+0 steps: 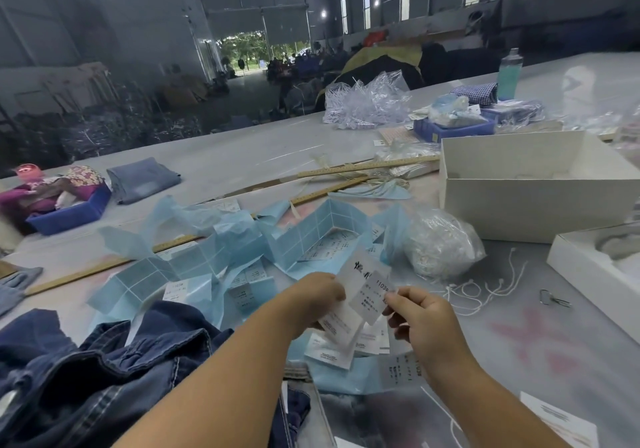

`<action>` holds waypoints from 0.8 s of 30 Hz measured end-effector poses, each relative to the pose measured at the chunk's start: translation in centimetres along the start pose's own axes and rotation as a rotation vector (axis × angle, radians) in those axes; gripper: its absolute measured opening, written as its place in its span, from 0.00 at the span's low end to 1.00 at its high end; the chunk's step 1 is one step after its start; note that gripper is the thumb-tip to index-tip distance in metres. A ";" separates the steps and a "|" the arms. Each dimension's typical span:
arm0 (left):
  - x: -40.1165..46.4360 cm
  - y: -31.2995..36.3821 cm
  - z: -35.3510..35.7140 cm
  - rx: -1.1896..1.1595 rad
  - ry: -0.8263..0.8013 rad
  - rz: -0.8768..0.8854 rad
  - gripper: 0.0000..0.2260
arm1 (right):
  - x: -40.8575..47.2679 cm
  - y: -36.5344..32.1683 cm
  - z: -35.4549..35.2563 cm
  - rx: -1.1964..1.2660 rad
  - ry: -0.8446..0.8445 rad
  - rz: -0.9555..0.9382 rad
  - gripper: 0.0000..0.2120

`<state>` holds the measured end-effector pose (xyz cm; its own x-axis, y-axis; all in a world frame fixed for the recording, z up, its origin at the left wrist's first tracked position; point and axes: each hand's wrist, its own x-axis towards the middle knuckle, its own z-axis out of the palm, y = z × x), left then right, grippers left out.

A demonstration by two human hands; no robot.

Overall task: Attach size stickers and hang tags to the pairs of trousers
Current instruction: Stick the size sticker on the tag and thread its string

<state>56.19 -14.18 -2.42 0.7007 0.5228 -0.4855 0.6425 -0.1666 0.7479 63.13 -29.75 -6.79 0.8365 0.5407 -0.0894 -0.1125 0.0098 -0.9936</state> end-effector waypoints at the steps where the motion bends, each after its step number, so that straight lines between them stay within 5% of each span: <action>1: -0.2 0.1 -0.1 -0.137 -0.008 -0.013 0.10 | 0.0 -0.2 0.0 0.022 -0.015 -0.007 0.12; 10: -0.8 0.2 -0.3 -0.644 -0.150 -0.038 0.12 | 0.2 -0.5 1.0 -0.030 -0.020 -0.043 0.12; 16: -1.0 0.1 0.0 -0.668 -0.192 -0.047 0.13 | 0.1 -0.7 1.1 -0.078 -0.029 -0.086 0.11; 24: -1.0 0.3 0.1 -0.588 -0.048 -0.059 0.10 | -0.4 -1.6 1.6 -0.050 0.014 -0.193 0.12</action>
<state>55.68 -14.89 -1.79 0.6909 0.4764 -0.5438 0.4107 0.3605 0.8375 62.13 -28.65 -5.11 0.8471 0.5214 0.1028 0.0772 0.0707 -0.9945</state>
